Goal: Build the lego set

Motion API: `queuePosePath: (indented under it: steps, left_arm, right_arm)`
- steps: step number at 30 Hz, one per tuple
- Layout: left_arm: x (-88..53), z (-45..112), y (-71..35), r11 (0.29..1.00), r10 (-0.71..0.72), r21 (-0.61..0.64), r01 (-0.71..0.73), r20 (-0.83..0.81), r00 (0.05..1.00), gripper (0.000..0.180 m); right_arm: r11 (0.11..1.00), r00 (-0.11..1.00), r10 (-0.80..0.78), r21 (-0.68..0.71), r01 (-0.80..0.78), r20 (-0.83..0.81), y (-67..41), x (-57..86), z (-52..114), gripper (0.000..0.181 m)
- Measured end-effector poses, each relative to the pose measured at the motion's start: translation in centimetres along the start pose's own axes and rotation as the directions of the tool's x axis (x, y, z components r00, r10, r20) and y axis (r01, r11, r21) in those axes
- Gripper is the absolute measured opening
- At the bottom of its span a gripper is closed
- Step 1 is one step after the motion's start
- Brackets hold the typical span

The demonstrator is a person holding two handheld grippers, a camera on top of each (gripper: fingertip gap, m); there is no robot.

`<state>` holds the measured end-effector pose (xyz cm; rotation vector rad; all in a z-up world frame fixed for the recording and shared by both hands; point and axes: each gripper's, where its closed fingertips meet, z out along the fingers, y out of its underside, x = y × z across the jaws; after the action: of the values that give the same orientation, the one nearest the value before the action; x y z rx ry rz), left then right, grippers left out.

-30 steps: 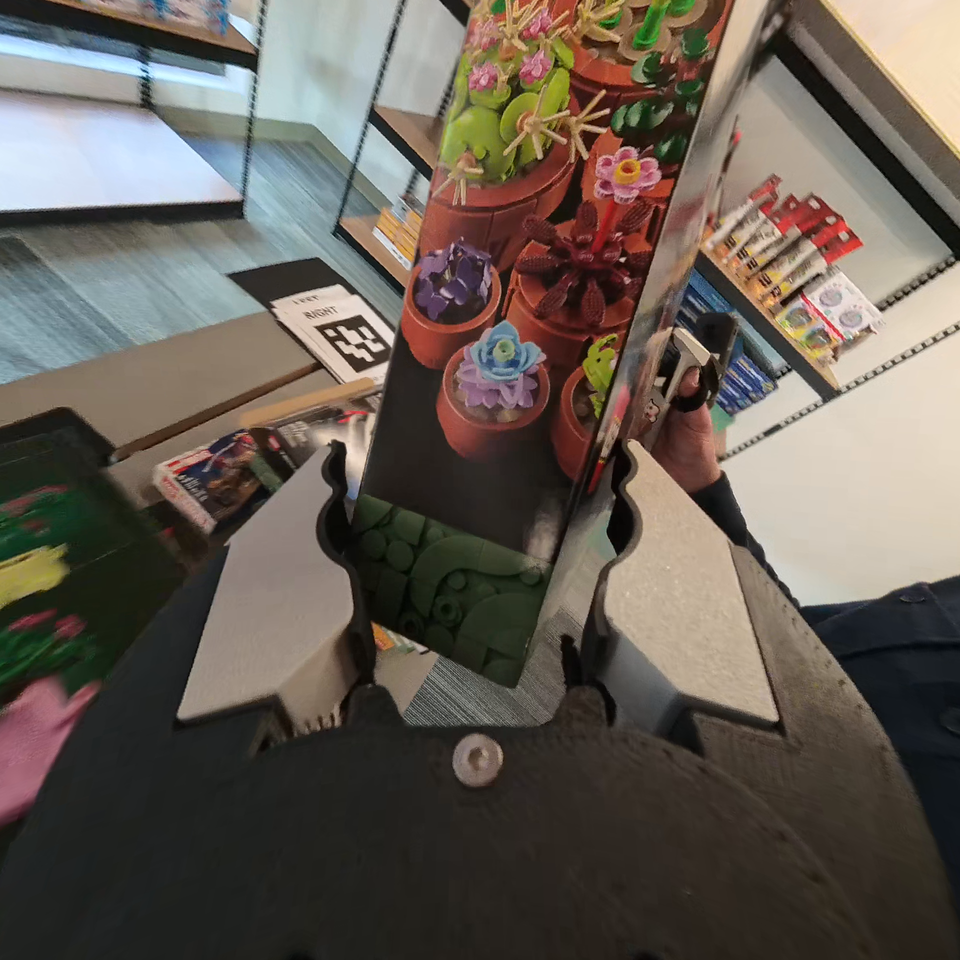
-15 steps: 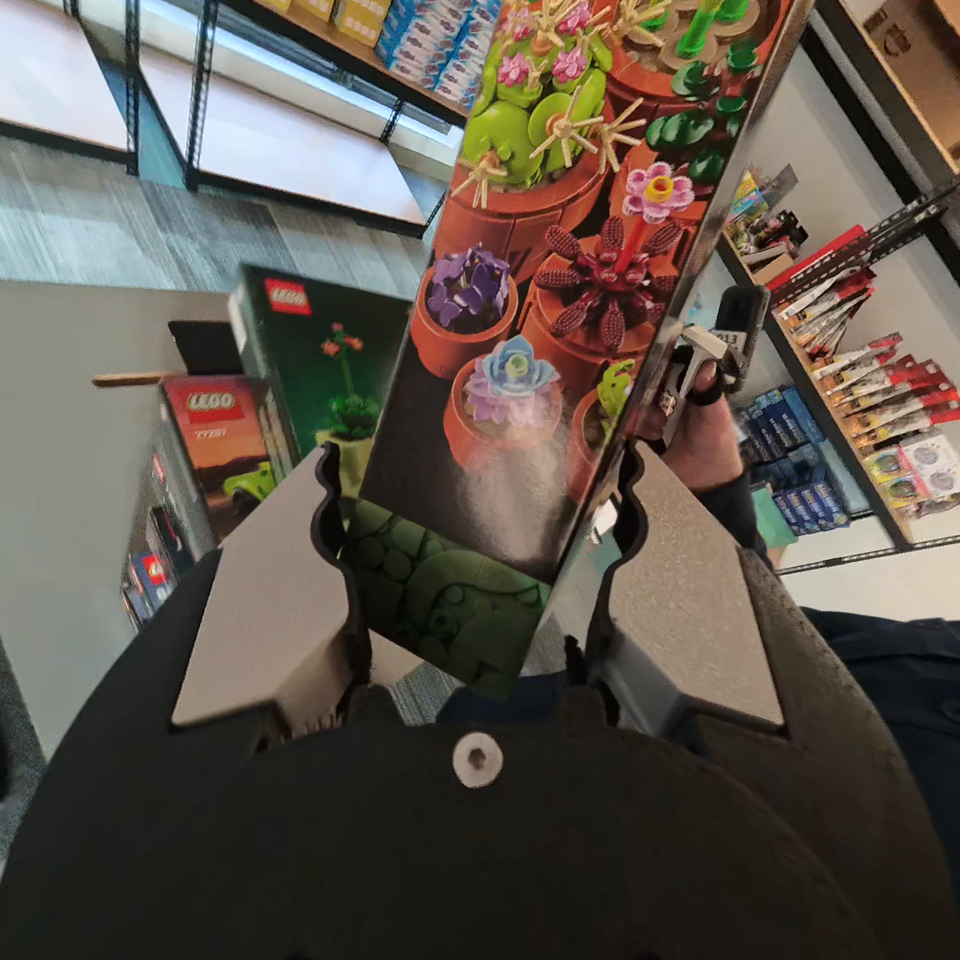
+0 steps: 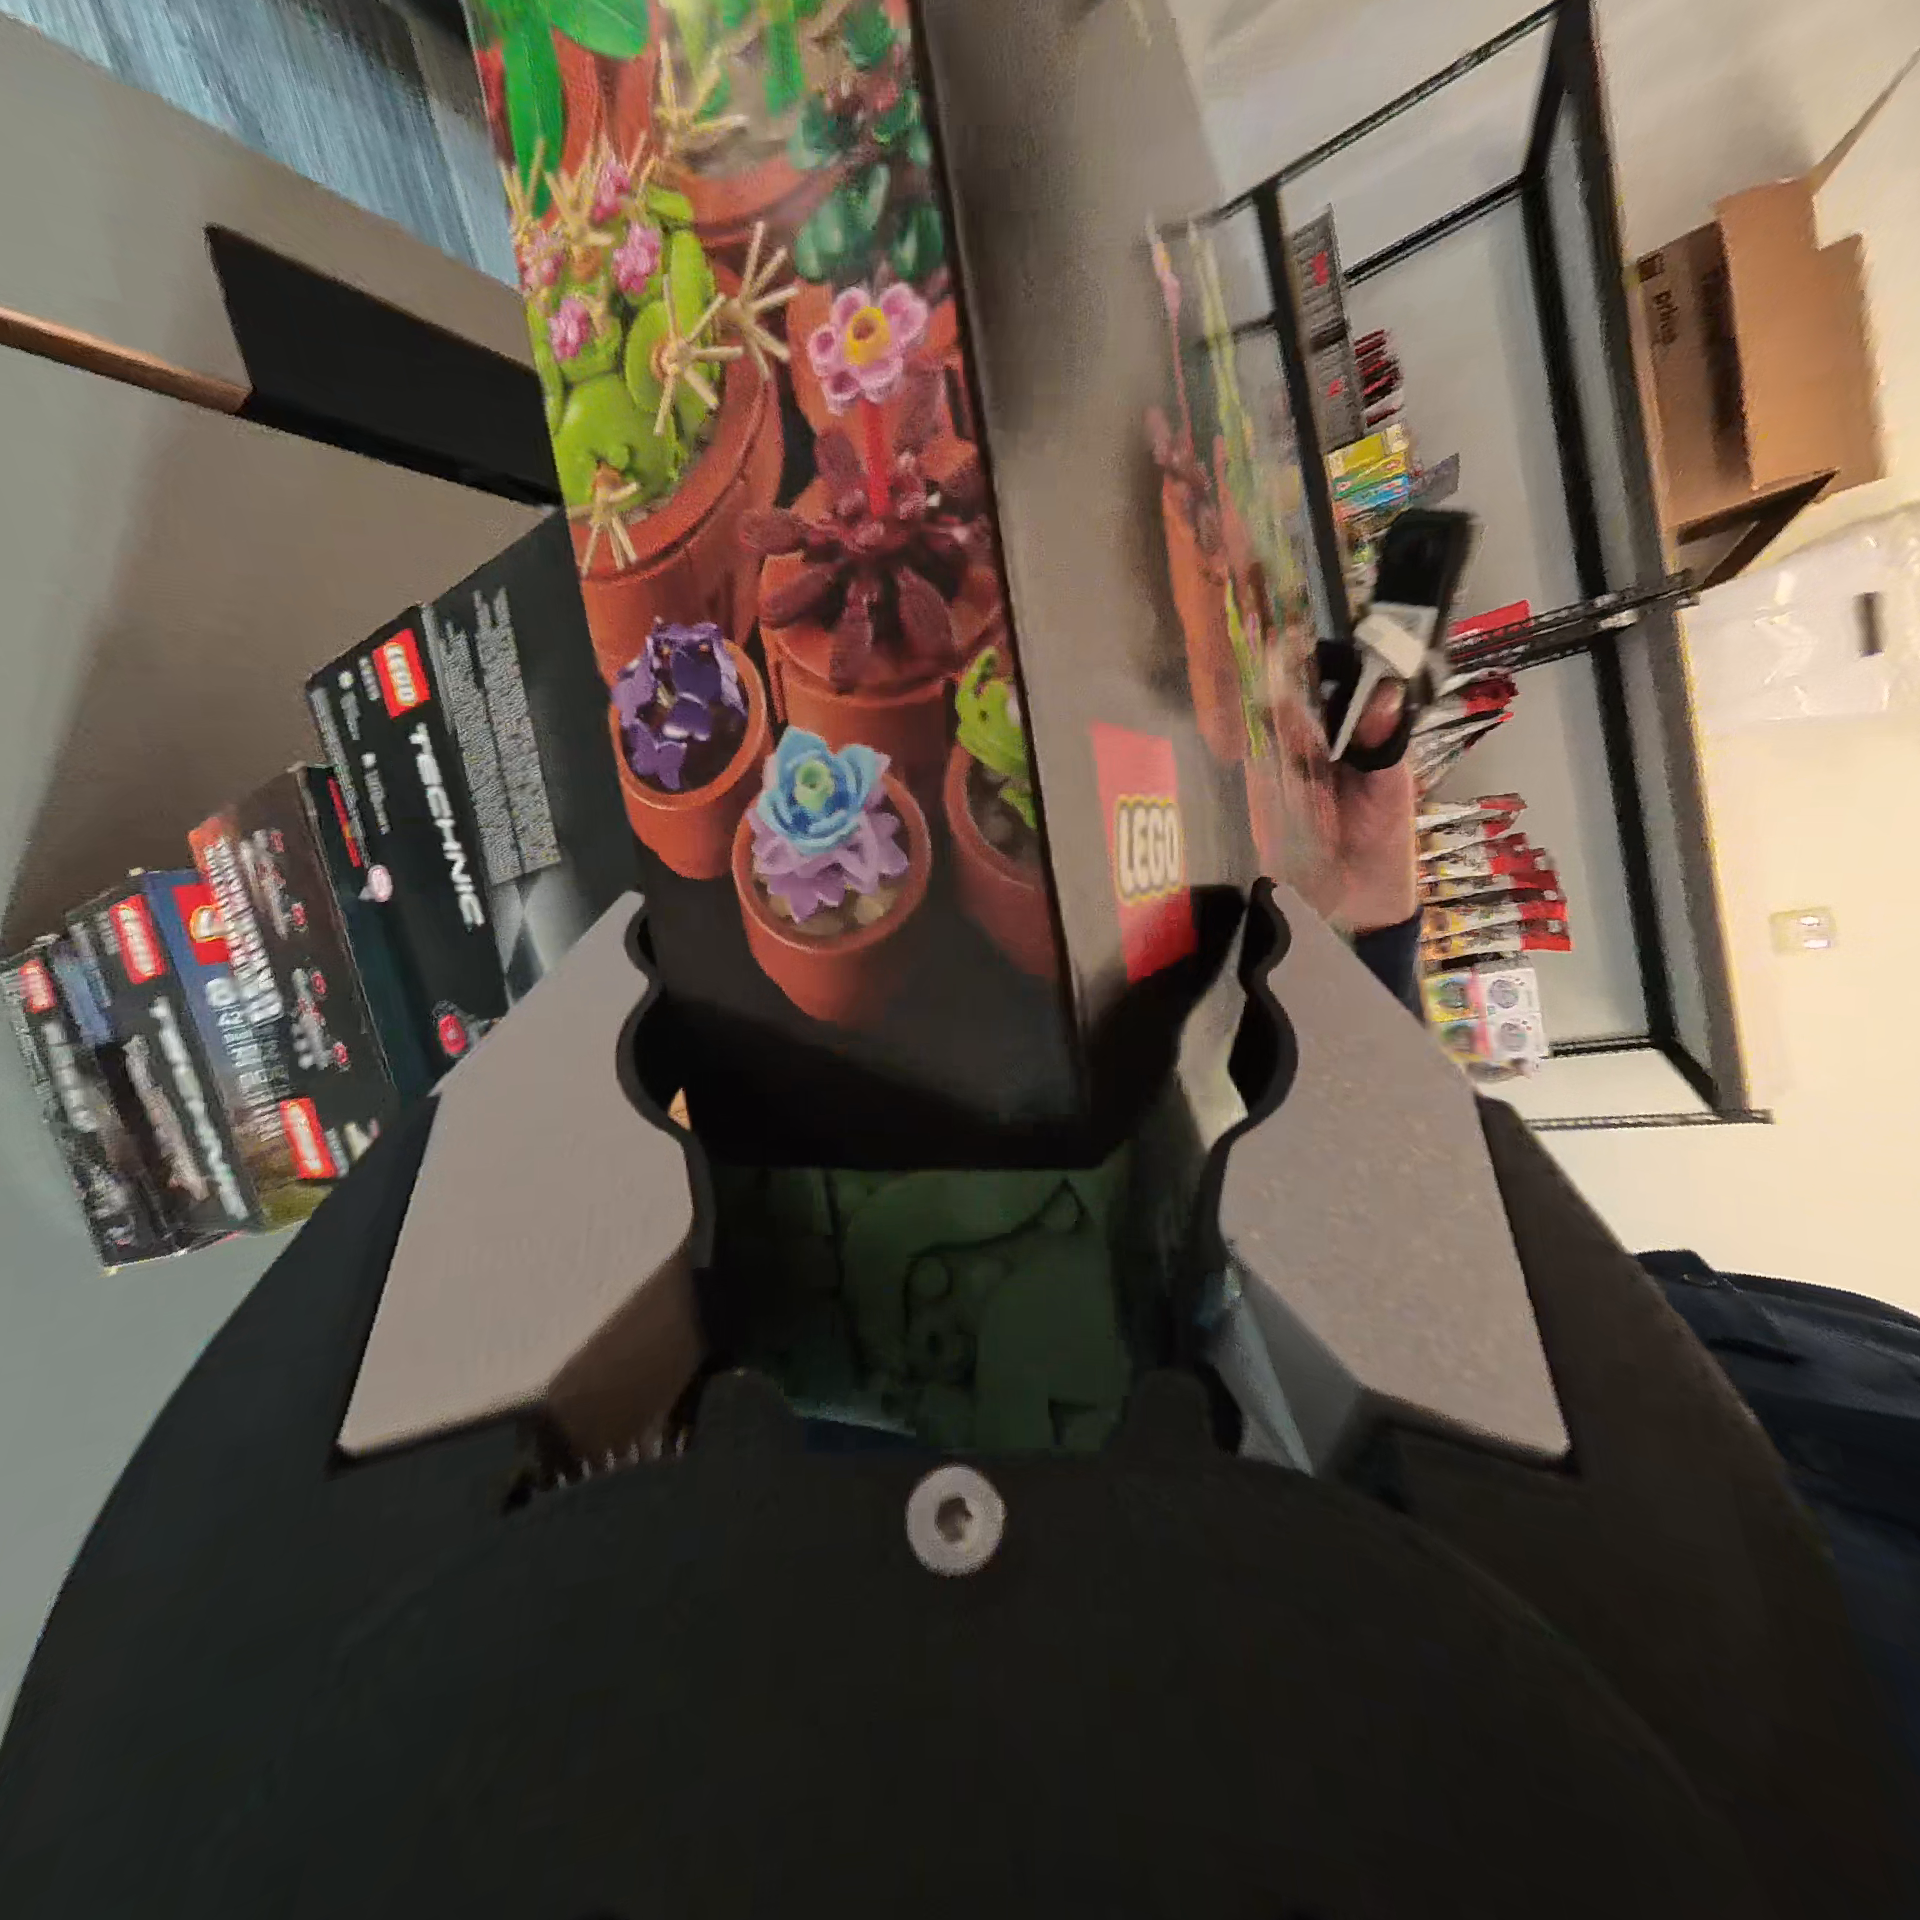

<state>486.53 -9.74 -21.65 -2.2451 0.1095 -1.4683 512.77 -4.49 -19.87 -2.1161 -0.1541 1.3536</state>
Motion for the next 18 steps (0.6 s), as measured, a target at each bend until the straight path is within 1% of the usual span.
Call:
queuePosePath:
  steps: [2,5,7,11,13,16,18]
  left_arm:
    - [0.1,-0.3,-0.2,1.000,0.010,-0.005,-0.010,-0.017,1.000,0.104]
    - [0.1,-0.3,-0.4,0.999,0.044,-0.023,-0.044,-0.002,0.999,0.107]
    - [0.2,-0.6,-0.9,0.998,0.057,0.004,-0.057,0.004,0.998,0.106]
    - [0.9,-1.7,-1.7,0.997,0.050,0.061,-0.047,-0.039,0.998,0.105]
    - [0.7,-2.1,-1.5,0.997,0.060,0.055,-0.059,-0.017,0.998,0.105]
    - [1.0,-3.1,-2.2,0.992,0.091,0.087,-0.092,0.011,0.996,0.102]
    - [1.1,-3.2,-2.4,0.989,0.118,0.080,-0.122,0.047,0.992,0.102]
  right_arm:
    - [1.000,0.999,0.008,0.014,-0.009,0.032,0.1,-0.3,-0.4,0.116]
    - [1.000,0.999,-0.002,-0.002,0.002,0.034,0.6,-0.3,-0.7,0.119]
    - [1.000,0.999,0.018,0.020,-0.019,0.050,0.6,-0.2,-1.0,0.119]
    - [0.997,0.997,0.039,0.060,-0.043,0.072,0.7,0.0,-1.6,0.121]
    - [0.997,0.996,0.038,0.059,-0.043,0.078,0.9,0.0,-1.9,0.122]
    - [0.996,0.996,0.035,0.077,-0.041,0.078,0.7,0.1,-2.4,0.120]
    - [0.997,0.997,0.028,0.063,-0.033,0.070,0.7,0.2,-2.2,0.121]
